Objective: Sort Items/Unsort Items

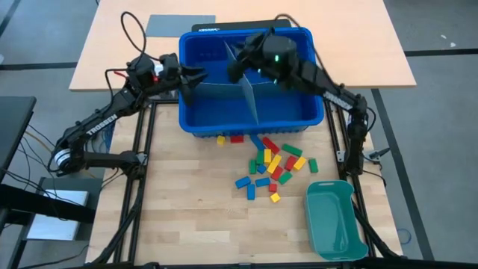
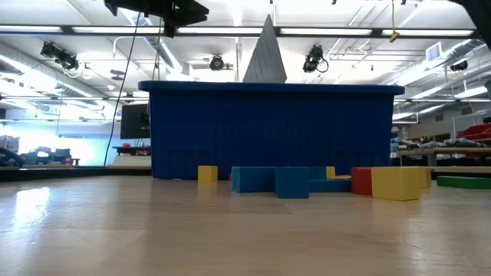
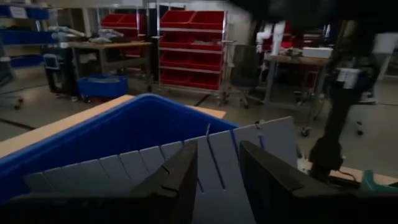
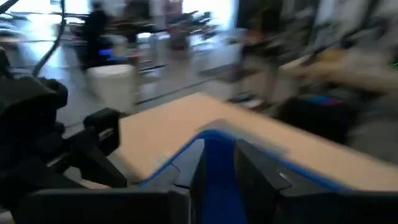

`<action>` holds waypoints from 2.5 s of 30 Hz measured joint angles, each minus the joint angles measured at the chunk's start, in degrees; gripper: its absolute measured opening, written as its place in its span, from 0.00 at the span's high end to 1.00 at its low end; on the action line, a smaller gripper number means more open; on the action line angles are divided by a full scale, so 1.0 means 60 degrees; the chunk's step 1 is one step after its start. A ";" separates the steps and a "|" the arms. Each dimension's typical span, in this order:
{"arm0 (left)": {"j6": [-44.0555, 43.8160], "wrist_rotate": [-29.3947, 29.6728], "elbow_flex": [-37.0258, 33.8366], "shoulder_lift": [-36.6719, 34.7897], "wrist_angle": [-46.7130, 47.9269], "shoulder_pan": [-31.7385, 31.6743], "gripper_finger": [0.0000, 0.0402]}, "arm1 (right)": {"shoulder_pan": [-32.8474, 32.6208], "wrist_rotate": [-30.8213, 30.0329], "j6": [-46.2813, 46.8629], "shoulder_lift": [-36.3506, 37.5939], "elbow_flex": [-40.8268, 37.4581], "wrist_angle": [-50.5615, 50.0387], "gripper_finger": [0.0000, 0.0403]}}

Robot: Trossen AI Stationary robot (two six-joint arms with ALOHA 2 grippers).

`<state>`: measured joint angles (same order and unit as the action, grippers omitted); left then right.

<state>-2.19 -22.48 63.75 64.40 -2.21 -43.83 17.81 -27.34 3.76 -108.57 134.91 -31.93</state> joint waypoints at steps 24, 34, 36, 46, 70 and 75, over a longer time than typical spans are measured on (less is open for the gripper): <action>0.0425 0.0630 -0.0058 0.0208 0.0335 -0.0009 0.69 | 0.1624 0.3347 0.1619 -0.0316 0.0003 -0.2956 0.46; 0.0778 0.0787 -0.0063 0.0280 0.0511 0.0004 0.69 | 0.1385 0.2551 0.1638 -0.0597 0.0014 -0.4181 0.51; 0.0825 0.0831 -0.0062 0.0277 0.0569 0.0004 0.69 | 0.1383 0.2549 0.1654 -0.0587 0.0015 -0.4527 0.52; 0.0829 0.1016 -0.0062 0.0277 0.0832 0.0004 0.69 | 0.1322 0.3026 0.2020 -0.0675 -0.0007 -0.6073 0.60; 0.0880 0.0987 -0.0058 0.0277 0.1291 0.0011 0.69 | 0.0566 -0.0293 0.3638 -0.0815 -0.0542 -0.5680 0.99; 0.0895 0.0988 -0.0058 0.0277 0.1306 0.0011 0.69 | 0.0042 -0.1656 0.5116 -0.0806 -0.0886 -0.5225 1.00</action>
<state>3.18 -16.55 63.40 66.06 5.63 -43.77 18.06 -37.27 34.45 -113.40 129.59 -63.28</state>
